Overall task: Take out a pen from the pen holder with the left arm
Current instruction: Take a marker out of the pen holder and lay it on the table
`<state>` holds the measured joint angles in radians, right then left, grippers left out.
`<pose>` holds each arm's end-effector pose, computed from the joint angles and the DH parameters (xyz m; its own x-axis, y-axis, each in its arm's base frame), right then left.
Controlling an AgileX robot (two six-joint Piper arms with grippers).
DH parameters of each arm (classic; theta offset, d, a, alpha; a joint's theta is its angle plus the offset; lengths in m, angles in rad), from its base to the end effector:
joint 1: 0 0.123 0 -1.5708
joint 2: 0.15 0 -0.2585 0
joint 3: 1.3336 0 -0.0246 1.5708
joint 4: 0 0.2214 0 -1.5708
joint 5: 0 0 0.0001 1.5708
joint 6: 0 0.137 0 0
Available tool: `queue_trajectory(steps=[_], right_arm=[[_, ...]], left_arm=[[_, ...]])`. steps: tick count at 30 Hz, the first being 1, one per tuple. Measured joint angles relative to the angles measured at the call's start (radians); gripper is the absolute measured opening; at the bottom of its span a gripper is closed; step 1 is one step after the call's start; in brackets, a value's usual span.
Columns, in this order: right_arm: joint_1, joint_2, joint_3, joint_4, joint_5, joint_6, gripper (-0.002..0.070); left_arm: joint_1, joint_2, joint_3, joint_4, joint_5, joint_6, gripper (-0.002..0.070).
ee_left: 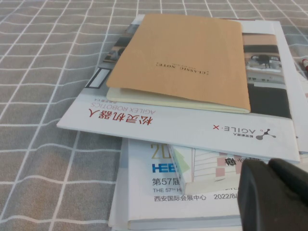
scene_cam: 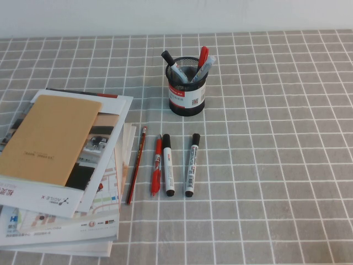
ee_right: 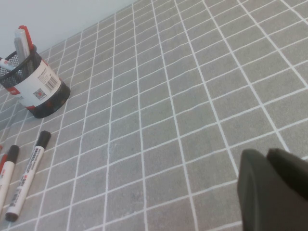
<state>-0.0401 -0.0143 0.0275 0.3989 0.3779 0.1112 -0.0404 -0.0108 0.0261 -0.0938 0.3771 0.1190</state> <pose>0.0940 0.0159 0.1617 -0.2872 0.4729 -0.8330 0.0404 0.8748 0.4828 0.0934 -0.0085 0.1583 -0.2963 0.0437 -0.9541 0.0827 0.9964 0.0200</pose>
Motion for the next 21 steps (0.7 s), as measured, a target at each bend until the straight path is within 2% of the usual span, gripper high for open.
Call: queue_trajectory(steps=[8, 12, 14, 18, 21], right_arm=[[0.000, 0.000, 0.000, 0.000, 0.000, 0.000, -0.0013], [0.000, 0.000, 0.000, 0.000, 0.000, 0.000, -0.0013], [0.000, 0.000, 0.000, 0.000, 0.000, 0.000, -0.0013], [0.000, 0.000, 0.000, 0.000, 0.000, 0.000, -0.0013], [0.000, 0.000, 0.000, 0.000, 0.000, 0.000, -0.0013]], left_arm=[[0.000, 0.000, 0.000, -0.019, 0.000, 0.000, -0.0005], [0.000, 0.000, 0.000, -0.101, -0.046, 0.000, -0.0005], [0.000, 0.000, 0.000, -0.218, -0.107, 0.000, -0.0005], [0.000, 0.000, 0.000, -0.585, -0.242, -0.015, -0.0005], [0.000, 0.000, 0.000, -0.788, -0.311, -0.017, -0.0005]])
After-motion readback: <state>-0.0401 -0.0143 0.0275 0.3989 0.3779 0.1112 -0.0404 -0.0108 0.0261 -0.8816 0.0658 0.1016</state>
